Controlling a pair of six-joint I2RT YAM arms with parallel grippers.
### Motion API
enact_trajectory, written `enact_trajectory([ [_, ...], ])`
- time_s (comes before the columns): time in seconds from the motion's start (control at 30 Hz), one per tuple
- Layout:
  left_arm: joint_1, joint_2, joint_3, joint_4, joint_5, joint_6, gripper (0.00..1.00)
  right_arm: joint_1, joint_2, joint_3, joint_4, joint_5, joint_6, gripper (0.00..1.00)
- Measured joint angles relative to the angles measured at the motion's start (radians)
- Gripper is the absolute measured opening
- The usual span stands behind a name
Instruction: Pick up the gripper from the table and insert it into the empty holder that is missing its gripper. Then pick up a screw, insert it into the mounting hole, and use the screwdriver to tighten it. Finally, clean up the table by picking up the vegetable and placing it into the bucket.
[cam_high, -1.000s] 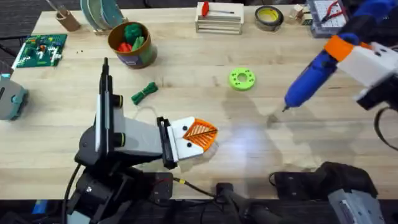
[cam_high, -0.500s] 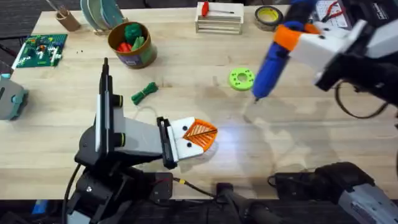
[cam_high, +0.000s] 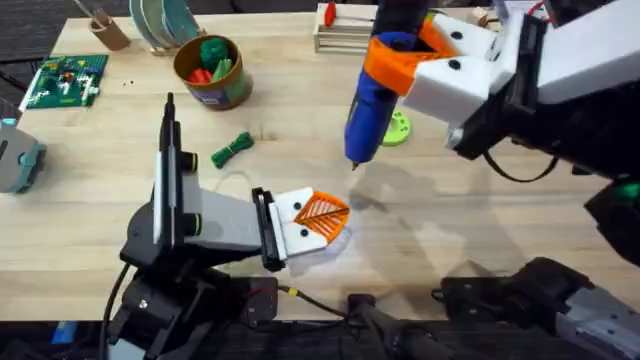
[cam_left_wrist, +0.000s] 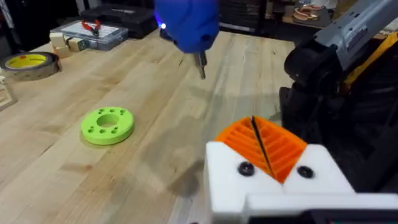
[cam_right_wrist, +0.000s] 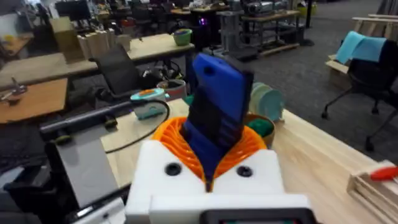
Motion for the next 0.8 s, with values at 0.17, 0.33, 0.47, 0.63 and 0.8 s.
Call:
enact_trajectory([
  [0.17, 0.000, 0.000, 0.000, 0.000, 0.000, 0.000, 0.003, 0.071, 0.015, 0.000, 0.097, 0.026, 0.038, 0.008],
  [0.33, 0.000, 0.000, 0.000, 0.000, 0.000, 0.000, 0.003, 0.154, 0.069, 0.000, 0.208, 0.032, 0.062, 0.008],
  [0.47, 0.000, 0.000, 0.000, 0.000, -0.001, 0.000, 0.003, 0.205, 0.113, 0.000, 0.257, 0.032, 0.067, 0.008],
  [0.63, 0.000, 0.000, 0.000, 0.000, -0.002, -0.018, 0.003, 0.258, 0.171, 0.000, 0.300, 0.030, 0.059, 0.008],
  [0.8, 0.000, 0.000, 0.000, 0.000, -0.002, -0.027, 0.003, 0.284, 0.185, 0.000, 0.307, 0.021, 0.020, 0.008],
])
